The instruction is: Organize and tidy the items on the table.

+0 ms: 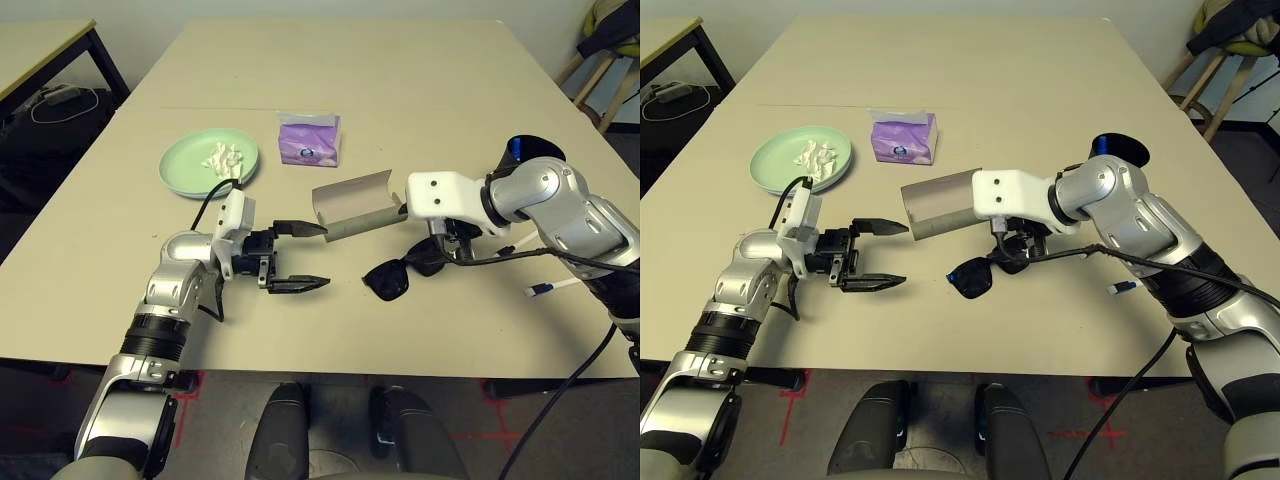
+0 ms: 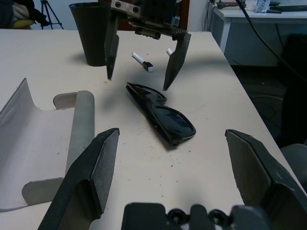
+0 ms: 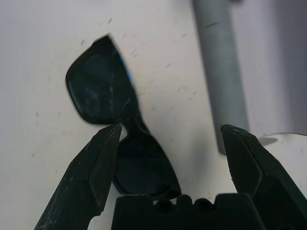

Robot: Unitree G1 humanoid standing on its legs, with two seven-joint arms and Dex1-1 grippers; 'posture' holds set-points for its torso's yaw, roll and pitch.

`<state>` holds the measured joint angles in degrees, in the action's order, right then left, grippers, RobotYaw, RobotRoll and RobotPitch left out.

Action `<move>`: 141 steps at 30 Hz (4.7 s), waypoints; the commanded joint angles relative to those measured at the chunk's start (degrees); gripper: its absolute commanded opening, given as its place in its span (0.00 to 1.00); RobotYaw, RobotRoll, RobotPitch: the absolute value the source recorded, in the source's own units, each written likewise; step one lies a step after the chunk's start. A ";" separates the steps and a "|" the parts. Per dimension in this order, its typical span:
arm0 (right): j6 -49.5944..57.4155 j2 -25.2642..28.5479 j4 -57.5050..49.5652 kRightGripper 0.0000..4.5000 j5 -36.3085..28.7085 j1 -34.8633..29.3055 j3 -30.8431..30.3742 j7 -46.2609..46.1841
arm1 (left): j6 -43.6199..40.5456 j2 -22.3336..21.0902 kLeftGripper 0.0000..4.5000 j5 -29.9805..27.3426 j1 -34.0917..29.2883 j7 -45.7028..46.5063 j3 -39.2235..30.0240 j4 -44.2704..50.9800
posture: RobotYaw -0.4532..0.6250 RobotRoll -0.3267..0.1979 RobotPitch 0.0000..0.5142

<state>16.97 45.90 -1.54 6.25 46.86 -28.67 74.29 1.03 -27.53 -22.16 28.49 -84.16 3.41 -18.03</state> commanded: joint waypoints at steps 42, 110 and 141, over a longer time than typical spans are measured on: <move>-19.20 -6.81 6.19 1.00 17.07 4.30 -5.51 12.16 | 3.24 0.02 1.00 1.10 -3.02 2.15 1.18 3.85 | 0.69 0.62 0.28; -17.09 -20.12 24.00 0.08 26.66 13.22 -1.87 -17.33 | -0.94 -0.45 1.00 0.76 1.39 10.24 -2.26 2.22 | 0.64 0.62 0.22; -13.88 -22.79 28.05 0.08 30.78 10.31 -4.02 -17.63 | -1.10 -0.39 1.00 1.01 0.13 11.50 -1.99 3.51 | 0.66 0.62 0.22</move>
<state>2.79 23.10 25.88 36.91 57.96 -31.44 55.54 -0.01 -27.67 -21.22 29.20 -72.71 0.92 -15.90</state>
